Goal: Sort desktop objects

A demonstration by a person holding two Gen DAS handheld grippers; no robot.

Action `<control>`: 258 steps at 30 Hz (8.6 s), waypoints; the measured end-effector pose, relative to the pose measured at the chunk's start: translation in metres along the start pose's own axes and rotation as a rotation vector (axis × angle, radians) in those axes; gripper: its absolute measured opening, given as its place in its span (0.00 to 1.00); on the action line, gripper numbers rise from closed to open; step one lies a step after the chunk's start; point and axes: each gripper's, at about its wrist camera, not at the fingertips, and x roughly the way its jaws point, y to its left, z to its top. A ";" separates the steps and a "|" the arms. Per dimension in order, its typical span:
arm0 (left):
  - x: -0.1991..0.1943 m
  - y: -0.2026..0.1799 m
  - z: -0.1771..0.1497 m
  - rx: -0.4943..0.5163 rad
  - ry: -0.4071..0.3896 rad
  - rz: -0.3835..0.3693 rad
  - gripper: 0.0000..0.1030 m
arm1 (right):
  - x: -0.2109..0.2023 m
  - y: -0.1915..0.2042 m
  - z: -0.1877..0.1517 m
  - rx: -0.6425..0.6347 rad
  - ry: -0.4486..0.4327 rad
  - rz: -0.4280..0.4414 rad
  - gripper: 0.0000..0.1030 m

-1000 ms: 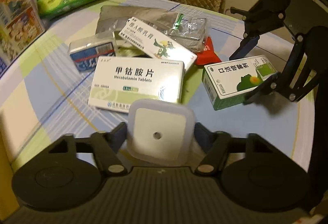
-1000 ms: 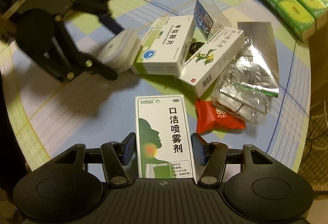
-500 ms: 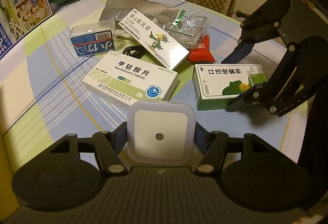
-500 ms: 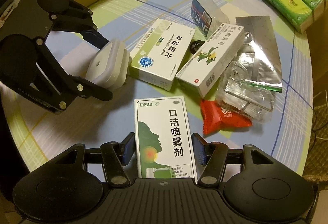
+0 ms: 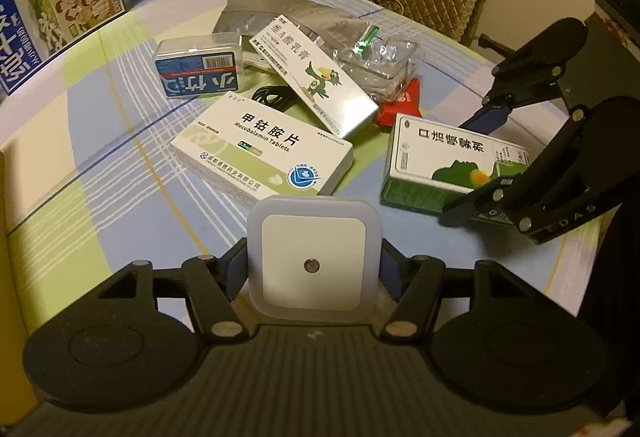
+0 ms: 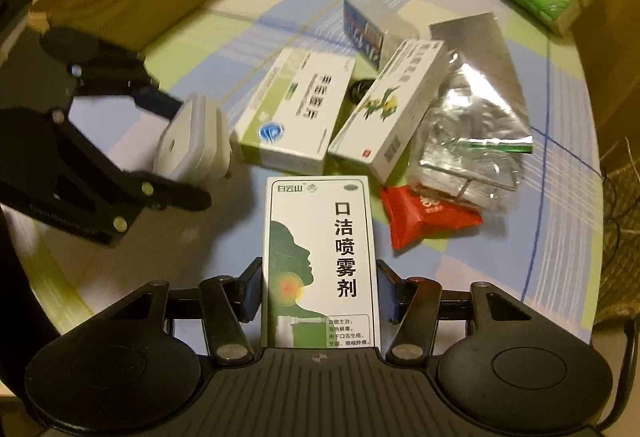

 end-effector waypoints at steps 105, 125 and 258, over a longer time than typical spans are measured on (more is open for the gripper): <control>-0.257 0.185 -0.092 -0.399 -0.125 0.448 0.82 | -0.052 0.183 0.162 0.158 -0.385 0.141 0.84; -0.253 0.068 -0.051 -0.331 -0.266 0.346 0.99 | -0.121 0.069 -0.017 0.444 -0.423 -0.074 0.98; -0.024 0.007 -0.033 -0.375 -0.093 0.321 0.82 | 0.027 0.031 -0.007 0.279 -0.207 -0.131 0.36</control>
